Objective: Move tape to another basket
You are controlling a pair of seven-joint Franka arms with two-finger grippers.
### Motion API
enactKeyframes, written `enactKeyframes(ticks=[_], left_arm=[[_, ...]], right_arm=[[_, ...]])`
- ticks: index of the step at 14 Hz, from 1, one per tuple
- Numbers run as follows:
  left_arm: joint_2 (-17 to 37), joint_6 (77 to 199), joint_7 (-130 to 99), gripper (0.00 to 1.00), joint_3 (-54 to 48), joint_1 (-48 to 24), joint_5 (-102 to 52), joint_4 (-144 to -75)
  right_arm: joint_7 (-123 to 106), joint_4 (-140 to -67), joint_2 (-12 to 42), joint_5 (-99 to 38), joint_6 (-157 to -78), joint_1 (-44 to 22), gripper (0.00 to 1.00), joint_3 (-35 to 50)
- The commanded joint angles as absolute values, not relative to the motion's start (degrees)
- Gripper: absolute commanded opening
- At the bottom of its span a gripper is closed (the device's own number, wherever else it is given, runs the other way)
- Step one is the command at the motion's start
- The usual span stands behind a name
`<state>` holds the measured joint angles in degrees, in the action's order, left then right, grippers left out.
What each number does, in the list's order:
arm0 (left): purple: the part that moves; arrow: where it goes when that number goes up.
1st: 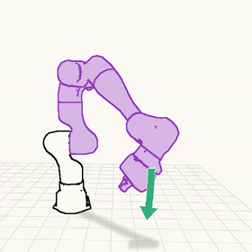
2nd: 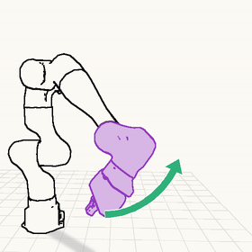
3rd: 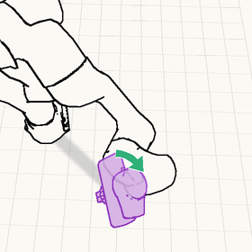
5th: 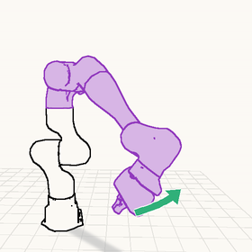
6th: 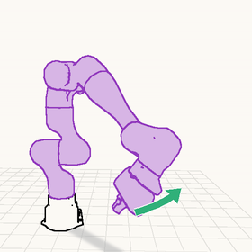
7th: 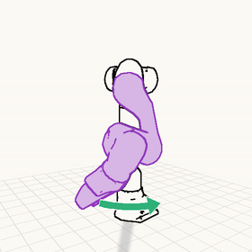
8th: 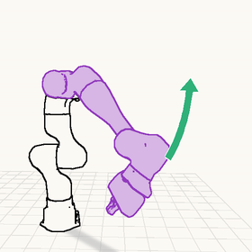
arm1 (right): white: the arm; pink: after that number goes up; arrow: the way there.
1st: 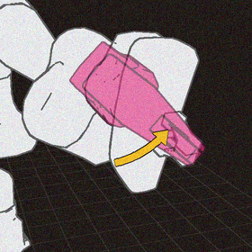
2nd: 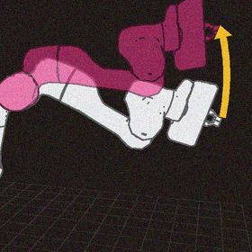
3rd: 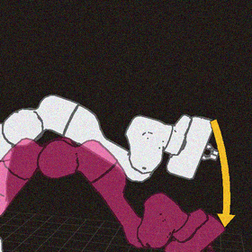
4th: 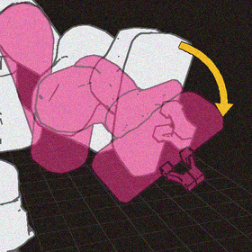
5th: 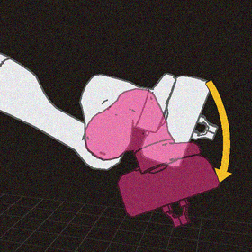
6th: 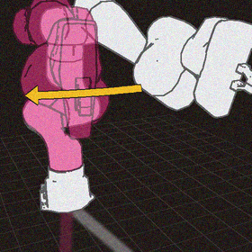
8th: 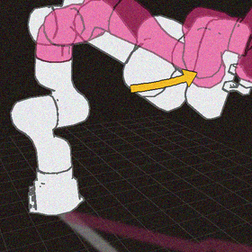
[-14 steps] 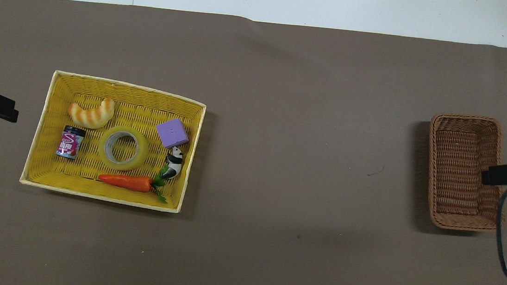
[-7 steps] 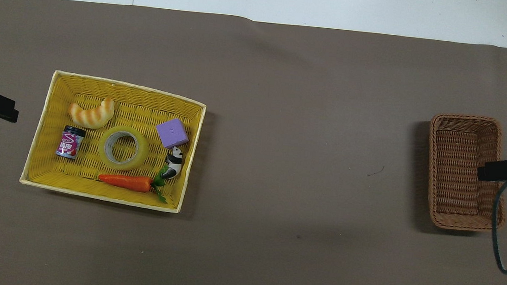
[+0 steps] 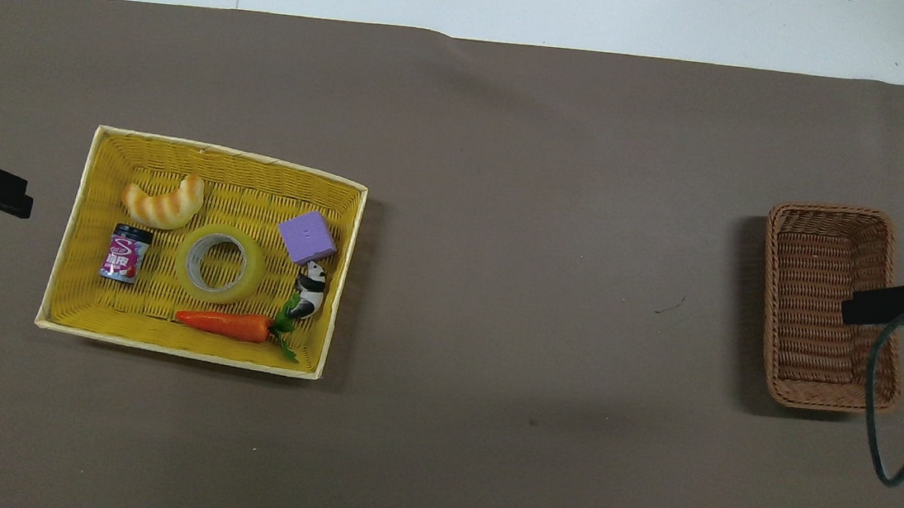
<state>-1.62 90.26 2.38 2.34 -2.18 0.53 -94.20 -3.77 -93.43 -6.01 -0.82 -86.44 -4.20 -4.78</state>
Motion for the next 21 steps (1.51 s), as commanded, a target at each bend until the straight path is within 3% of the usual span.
enactKeyframes(ticks=[1,21], left_arm=[[-2.02,90.70,2.72,1.00,2.29,-1.93,1.23,-94.83],[-1.76,91.67,2.72,1.00,2.29,-0.44,0.97,-94.66]], right_arm=[[-3.25,-95.10,-7.12,-1.85,-87.63,-4.66,1.00,-4.48],[-2.99,-96.33,-6.15,-1.85,-92.11,-5.80,1.00,-4.48]])
